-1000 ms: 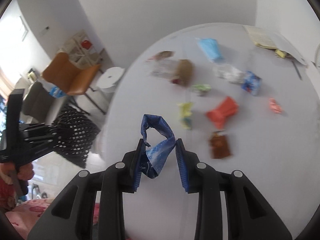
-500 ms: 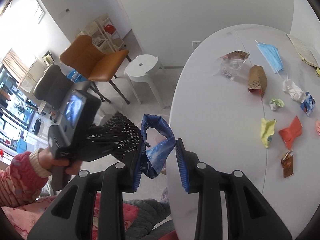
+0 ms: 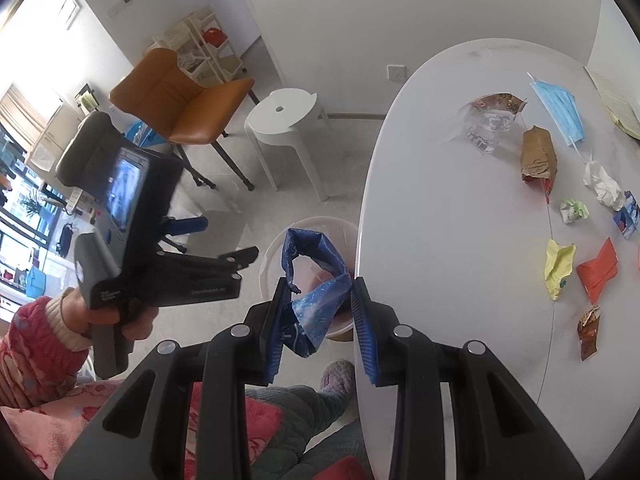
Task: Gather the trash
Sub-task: 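Drop the mesh sleeve and blue paper into the wastebasket with both grippers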
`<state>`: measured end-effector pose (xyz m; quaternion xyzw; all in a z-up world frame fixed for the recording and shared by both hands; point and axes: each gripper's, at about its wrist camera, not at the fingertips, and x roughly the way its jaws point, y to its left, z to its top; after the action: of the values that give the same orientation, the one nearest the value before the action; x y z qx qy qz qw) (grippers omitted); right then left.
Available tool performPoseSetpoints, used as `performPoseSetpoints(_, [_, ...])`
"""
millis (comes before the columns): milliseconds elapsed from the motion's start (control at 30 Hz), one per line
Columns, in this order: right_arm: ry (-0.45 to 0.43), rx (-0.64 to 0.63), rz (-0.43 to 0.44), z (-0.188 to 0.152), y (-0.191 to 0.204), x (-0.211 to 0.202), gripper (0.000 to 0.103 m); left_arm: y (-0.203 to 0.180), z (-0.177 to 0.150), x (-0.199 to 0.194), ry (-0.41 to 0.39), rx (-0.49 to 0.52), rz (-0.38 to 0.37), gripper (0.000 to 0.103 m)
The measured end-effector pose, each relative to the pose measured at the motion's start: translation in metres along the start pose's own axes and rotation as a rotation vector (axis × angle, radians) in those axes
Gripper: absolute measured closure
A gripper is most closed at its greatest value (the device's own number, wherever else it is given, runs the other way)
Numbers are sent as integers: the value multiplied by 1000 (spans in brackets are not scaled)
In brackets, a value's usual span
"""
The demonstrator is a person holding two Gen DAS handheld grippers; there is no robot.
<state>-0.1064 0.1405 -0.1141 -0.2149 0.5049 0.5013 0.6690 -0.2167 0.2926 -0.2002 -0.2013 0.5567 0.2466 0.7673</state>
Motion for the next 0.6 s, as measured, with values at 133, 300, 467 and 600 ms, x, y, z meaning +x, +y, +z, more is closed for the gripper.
performPoseSetpoints(133, [21,-22,15,3,8,9,70,7,-4,-20,-36,8,30,18])
performPoseSetpoints(300, [44,-72,35,9,22,24,64,19,-8,-45,-78,4,57,14])
performPoseSetpoints(467, [9,-95,5,15,29,21,25,26,-12,-62,-99,-9,66,12])
performPoseSetpoints(600, [-30,-45,12,16,19,7,20,24,-15,-71,-114,-8,70,12])
